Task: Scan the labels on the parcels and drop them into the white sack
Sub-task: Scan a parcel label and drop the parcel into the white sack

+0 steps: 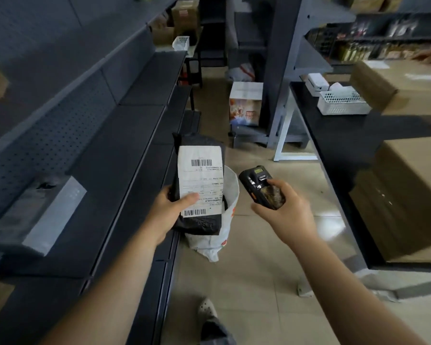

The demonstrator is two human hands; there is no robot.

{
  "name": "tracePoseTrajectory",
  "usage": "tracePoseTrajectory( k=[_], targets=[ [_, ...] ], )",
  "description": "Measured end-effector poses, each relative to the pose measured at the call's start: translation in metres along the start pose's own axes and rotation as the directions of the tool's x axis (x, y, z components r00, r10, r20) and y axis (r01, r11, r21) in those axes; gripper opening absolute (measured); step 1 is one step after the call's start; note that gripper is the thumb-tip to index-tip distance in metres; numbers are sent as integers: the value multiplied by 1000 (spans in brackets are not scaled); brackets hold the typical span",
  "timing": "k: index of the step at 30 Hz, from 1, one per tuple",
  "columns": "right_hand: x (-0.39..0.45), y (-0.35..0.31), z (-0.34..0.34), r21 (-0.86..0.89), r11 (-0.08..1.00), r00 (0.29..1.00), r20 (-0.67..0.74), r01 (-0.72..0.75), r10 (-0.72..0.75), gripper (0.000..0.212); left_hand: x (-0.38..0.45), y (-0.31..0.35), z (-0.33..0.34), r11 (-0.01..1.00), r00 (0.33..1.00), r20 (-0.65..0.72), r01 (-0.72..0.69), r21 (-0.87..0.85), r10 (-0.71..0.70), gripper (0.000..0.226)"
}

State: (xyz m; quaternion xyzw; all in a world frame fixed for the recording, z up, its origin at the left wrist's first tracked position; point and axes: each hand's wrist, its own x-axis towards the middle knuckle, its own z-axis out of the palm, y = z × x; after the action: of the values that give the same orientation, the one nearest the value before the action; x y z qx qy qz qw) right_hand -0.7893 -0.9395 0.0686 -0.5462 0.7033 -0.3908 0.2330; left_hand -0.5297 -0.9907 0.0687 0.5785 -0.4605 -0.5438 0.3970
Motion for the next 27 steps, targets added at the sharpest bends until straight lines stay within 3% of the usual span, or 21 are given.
tracePoseTrajectory(
  k=[6,10,12,15,20,27],
  targets=[
    [95,4,34,-61,996,998,29,-61,63,64,124,-1,4,999,999,12,35,-22,-35,36],
    [138,19,62,-57,992,992,54,-111,114,63,183,-20,1,991,991,44,131,-11,-130,46],
    [153,27,73,-53,987,984,82,-152,156,62,201,-33,2,980,978,60,199,-17,-198,50],
    [176,41,91,-78,980,971,141,-185,195,63,223,-55,3,959,958,44,283,-14,-282,34],
    [215,72,127,-112,972,945,236,-205,227,65,257,-90,6,912,913,-18,409,36,-408,58],
    [267,119,173,-190,960,885,383,-206,265,66,305,-124,25,830,844,-78,535,159,-530,49]
  ],
)
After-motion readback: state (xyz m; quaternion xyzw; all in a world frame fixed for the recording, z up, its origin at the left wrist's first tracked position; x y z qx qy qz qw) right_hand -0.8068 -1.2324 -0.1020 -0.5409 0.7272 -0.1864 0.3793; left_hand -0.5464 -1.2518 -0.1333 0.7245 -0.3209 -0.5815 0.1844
